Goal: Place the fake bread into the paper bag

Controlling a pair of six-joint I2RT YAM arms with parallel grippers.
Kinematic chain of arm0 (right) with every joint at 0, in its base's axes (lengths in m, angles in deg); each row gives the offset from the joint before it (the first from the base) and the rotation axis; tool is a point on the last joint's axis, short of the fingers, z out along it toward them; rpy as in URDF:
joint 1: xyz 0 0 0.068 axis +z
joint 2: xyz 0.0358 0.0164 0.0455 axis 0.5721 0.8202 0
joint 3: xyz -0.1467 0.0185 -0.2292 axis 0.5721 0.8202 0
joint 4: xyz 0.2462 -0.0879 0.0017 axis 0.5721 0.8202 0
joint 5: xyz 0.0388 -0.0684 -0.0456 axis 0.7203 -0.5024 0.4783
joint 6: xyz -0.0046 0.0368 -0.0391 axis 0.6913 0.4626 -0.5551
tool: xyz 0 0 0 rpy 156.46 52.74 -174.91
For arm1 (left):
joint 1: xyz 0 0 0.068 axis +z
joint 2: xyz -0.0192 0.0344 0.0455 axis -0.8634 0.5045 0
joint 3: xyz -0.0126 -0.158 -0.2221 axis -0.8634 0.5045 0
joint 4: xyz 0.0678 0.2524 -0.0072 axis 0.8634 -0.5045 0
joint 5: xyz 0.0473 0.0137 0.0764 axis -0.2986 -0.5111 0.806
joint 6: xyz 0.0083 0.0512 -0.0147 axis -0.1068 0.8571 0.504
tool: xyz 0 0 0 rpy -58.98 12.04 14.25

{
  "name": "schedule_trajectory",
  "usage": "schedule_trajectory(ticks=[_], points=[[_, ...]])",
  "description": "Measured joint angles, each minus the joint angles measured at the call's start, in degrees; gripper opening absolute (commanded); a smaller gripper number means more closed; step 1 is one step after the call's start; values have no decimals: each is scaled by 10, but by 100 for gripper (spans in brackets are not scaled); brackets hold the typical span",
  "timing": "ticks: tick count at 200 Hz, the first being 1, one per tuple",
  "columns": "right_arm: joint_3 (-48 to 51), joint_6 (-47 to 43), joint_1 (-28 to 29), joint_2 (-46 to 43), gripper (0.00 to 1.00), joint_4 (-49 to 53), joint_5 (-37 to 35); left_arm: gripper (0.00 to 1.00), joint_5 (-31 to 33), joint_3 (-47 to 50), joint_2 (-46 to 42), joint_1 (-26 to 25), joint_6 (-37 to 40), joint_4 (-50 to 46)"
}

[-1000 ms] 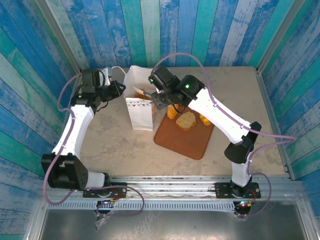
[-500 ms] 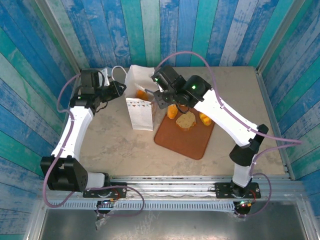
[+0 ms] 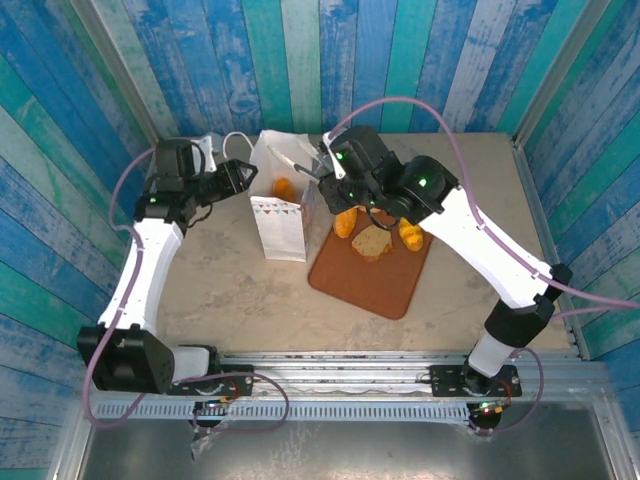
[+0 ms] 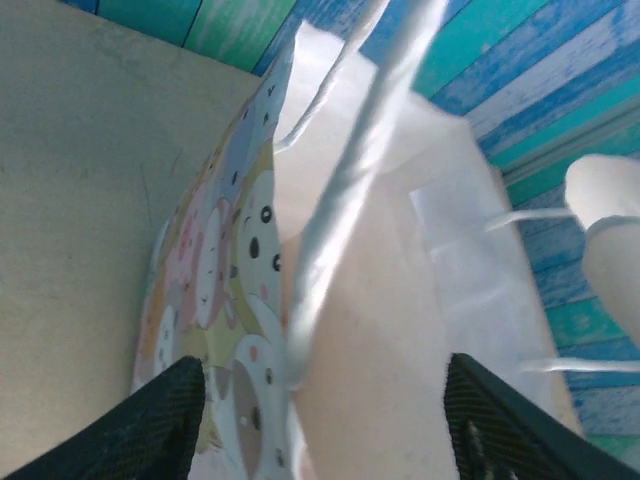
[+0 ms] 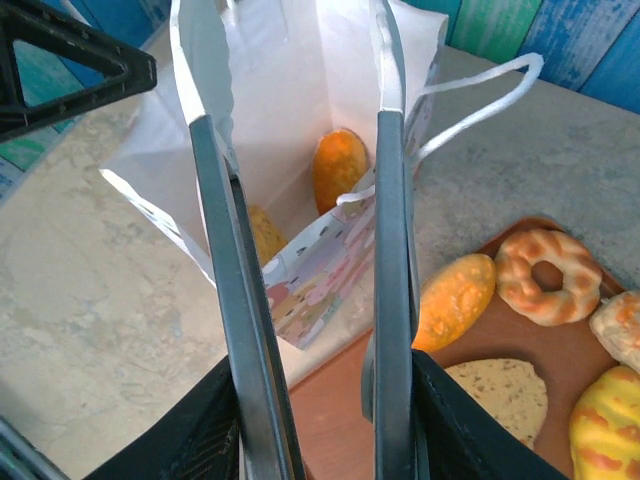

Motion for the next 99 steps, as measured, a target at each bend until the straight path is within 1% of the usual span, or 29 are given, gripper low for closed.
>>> schedule_trajectory(ticks=[49, 77, 99], points=[[37, 8, 0, -38, 41, -31, 31, 82, 2, -8, -35, 0, 9, -12], [76, 14, 0, -87, 41, -55, 50, 87, 10, -9, -55, 0, 16, -19], [108, 21, 0, -137, 41, -68, 57, 93, 20, -5, -77, 0, 22, -18]])
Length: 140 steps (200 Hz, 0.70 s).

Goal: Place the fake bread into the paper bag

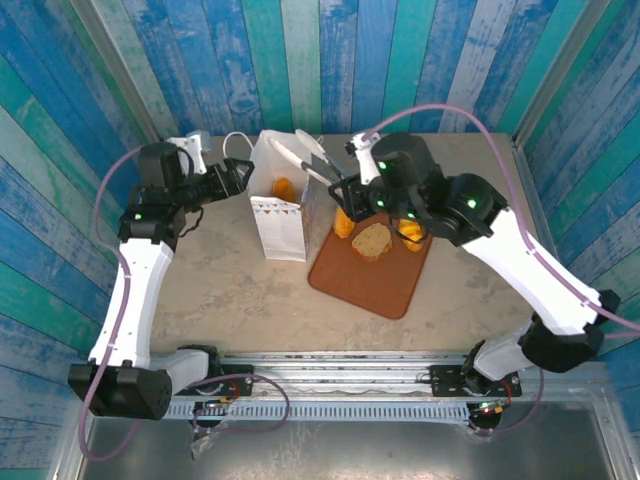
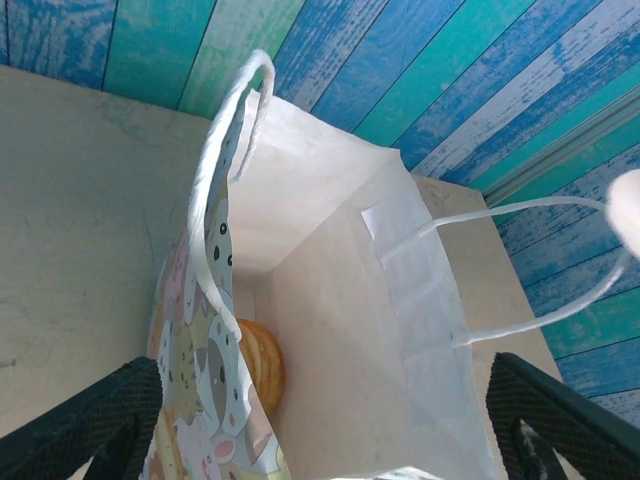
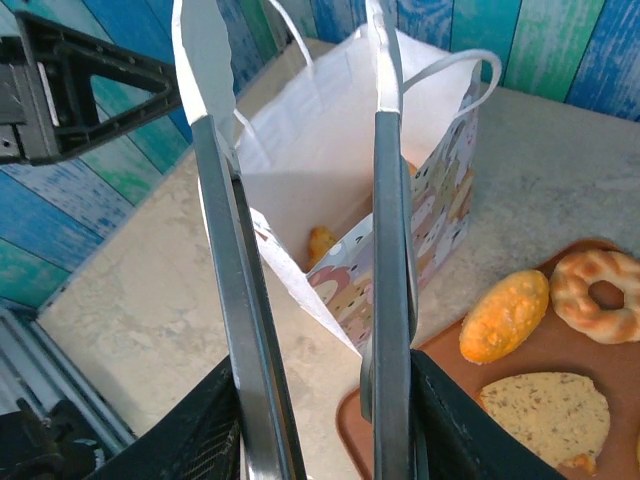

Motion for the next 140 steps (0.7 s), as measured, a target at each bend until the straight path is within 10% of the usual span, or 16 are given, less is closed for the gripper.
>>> schedule_trajectory(ticks=[140], points=[[243, 56, -53, -189, 42, 135, -141, 94, 87, 83, -121, 0, -3, 1]])
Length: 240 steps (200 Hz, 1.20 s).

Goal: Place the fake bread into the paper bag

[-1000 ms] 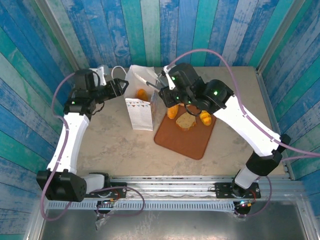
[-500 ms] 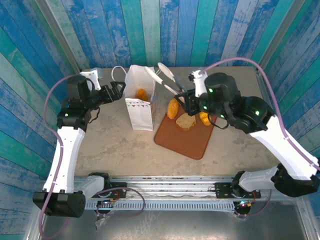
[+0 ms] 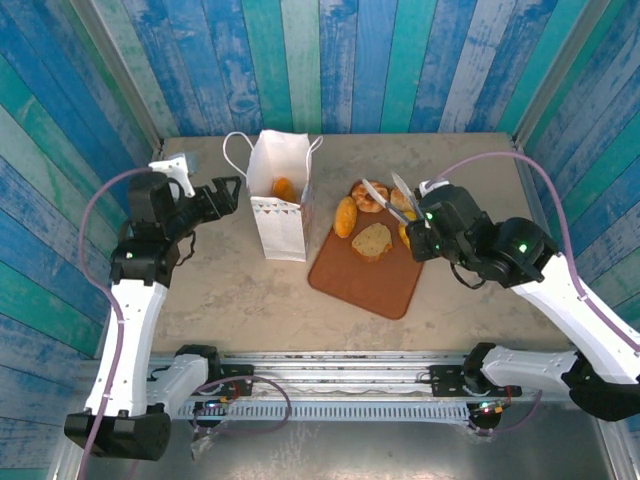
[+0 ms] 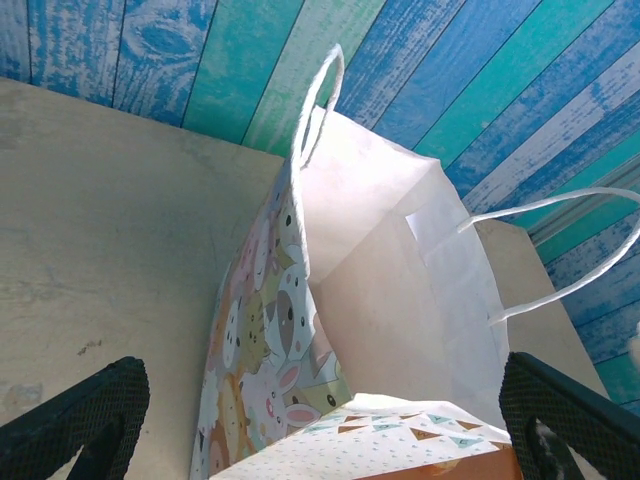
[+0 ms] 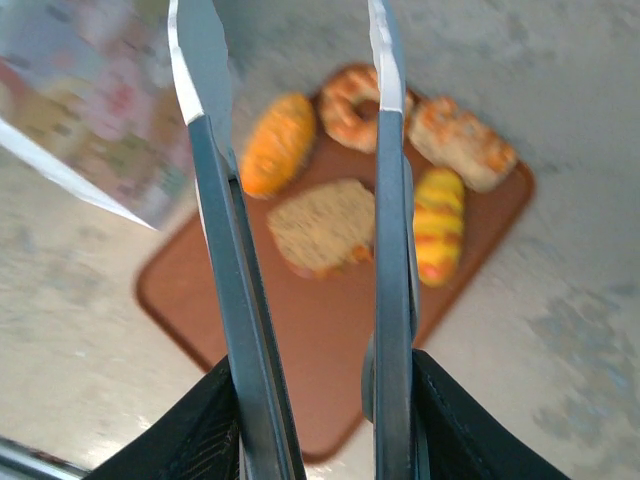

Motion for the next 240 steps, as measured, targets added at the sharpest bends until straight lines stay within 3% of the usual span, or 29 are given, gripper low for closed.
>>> schedule_trajectory(ticks=[88, 240], points=[[121, -41, -170, 25, 44, 26, 47, 94, 16, 19, -34, 0, 0, -21], [128, -119, -215, 187, 44, -18, 89, 94, 22, 29, -36, 0, 1, -28]])
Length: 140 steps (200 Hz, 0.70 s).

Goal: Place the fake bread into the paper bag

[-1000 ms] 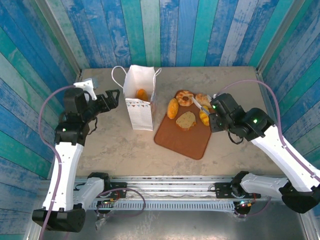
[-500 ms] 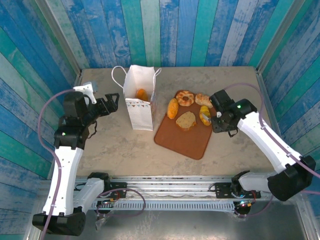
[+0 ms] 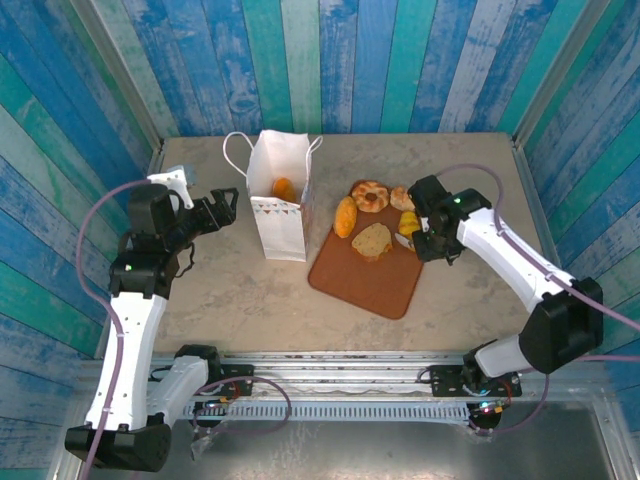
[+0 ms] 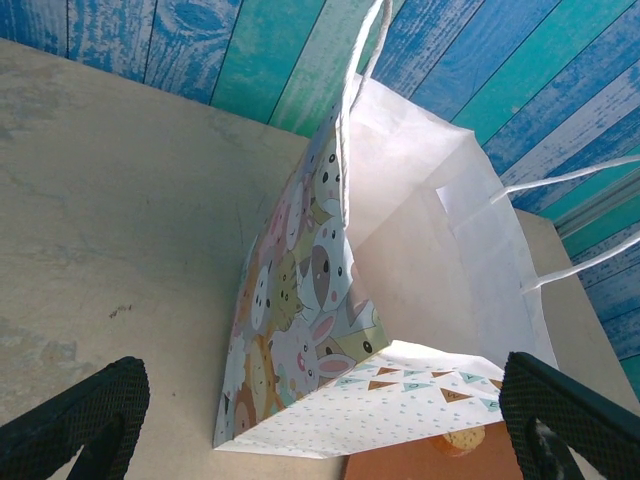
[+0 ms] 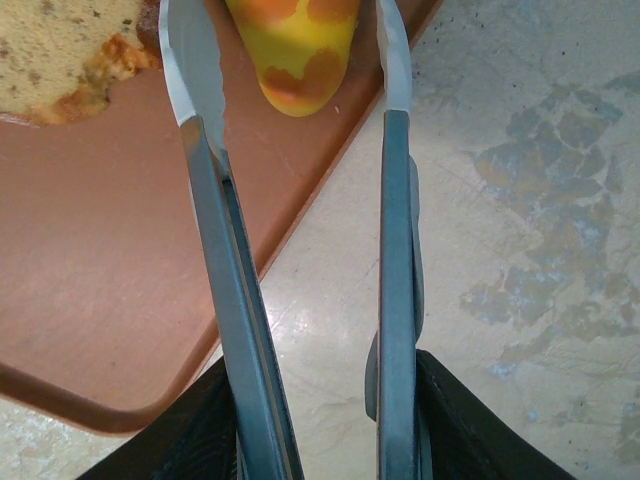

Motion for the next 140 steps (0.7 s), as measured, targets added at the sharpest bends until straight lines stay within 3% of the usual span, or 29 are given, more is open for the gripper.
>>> schedule_trajectory(ticks=[140], points=[[-19, -24, -7, 28, 32, -11, 17, 94, 6, 0, 0, 0, 2, -9]])
